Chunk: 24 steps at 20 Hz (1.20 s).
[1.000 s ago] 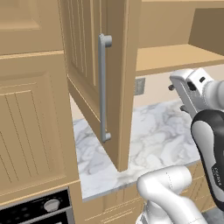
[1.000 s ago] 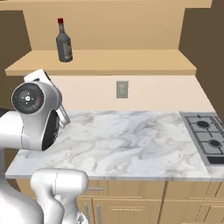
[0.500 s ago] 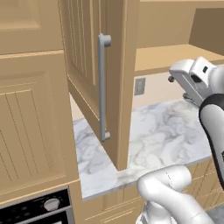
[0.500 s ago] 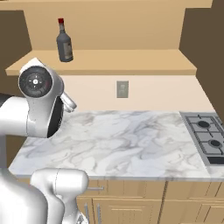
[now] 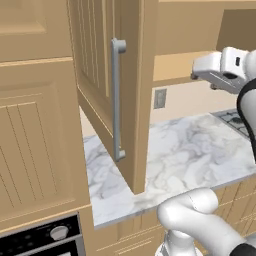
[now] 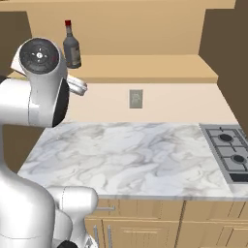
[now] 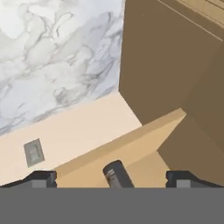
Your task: There is a bowl on the dining counter. Grab a lemon wedge from the fridge and place it in the bowl. Then get the liquor bottle and glass cup from the cabinet and place them next to the bowl.
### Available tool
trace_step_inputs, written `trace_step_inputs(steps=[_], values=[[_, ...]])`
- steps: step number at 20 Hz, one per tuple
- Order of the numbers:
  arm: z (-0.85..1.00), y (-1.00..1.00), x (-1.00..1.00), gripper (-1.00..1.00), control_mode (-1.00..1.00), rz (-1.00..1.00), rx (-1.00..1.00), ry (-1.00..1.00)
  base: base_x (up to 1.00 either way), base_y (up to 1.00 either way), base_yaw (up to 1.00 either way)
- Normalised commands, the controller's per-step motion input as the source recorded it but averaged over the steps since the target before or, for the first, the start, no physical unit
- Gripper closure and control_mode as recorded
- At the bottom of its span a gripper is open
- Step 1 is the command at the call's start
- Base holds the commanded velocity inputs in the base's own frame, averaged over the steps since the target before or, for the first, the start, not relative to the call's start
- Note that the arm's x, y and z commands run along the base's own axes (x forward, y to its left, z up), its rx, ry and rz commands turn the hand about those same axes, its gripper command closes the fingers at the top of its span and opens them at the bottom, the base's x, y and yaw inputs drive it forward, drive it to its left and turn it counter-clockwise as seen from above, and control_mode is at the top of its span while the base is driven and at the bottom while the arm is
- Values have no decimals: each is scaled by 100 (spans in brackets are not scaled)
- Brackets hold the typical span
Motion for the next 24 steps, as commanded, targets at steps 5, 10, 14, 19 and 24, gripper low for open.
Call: trace_step_inputs(steps=[5, 10, 14, 19, 24], values=[[1, 57, 33, -100, -100, 7, -35, -18, 0, 0, 0], [25, 17, 36, -100, -100, 0, -9, -18, 0, 0, 0], [37, 0, 40, -100, -100, 0, 0, -2, 0, 0, 0], [4, 28, 68, -100, -100, 0, 0, 0, 0, 0, 0], [0, 28, 64, -100, -100, 2, -3, -1, 0, 0, 0]])
